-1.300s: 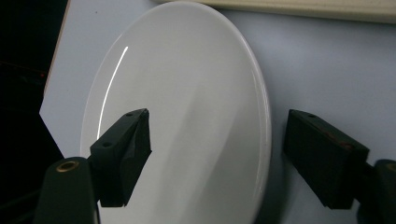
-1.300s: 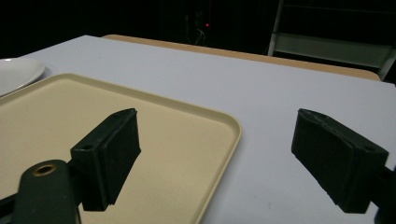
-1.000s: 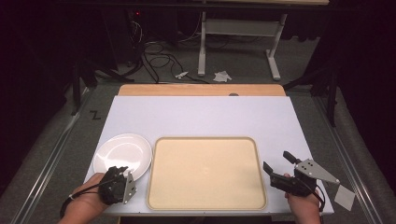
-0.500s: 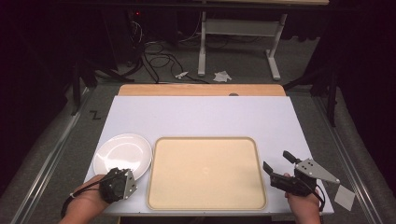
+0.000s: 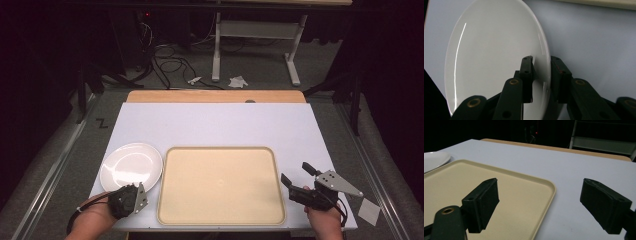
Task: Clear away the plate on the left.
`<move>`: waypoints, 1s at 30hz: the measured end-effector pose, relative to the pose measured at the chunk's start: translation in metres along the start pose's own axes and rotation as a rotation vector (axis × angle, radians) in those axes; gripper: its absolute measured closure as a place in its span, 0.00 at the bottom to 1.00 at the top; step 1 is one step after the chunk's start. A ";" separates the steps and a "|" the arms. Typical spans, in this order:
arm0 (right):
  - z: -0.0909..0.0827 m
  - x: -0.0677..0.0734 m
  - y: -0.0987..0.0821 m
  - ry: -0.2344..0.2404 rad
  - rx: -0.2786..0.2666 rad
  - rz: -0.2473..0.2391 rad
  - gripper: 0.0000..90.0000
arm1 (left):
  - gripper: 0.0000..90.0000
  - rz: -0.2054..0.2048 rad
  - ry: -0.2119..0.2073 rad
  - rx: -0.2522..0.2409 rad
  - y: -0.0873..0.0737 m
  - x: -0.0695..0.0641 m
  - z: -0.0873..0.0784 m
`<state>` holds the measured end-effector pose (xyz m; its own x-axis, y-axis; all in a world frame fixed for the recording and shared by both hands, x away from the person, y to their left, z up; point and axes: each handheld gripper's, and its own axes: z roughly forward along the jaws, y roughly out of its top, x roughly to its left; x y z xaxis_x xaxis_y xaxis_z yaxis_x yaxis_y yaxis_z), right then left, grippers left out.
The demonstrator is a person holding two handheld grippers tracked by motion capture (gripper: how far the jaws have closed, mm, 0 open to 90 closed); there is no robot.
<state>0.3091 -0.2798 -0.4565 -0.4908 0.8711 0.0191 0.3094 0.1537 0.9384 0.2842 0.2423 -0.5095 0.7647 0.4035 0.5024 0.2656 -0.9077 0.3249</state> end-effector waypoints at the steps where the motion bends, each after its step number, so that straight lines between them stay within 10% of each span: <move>1: 0.000 0.000 0.000 -0.001 -0.001 -0.003 0.18 | 0.82 -0.001 0.000 0.001 0.000 0.000 0.000; 20: -0.002 -0.002 0.000 0.003 -0.010 0.005 0.18 | 0.86 0.044 0.039 0.037 0.007 -0.005 -0.001; 30: -0.002 -0.003 0.001 0.005 -0.014 0.004 0.18 | 0.92 0.066 0.138 0.030 0.012 -0.006 -0.009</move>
<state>0.3090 -0.2831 -0.4549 -0.4936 0.8694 0.0248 0.3000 0.1434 0.9431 0.2772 0.2295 -0.5010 0.6935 0.3525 0.6283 0.2362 -0.9352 0.2640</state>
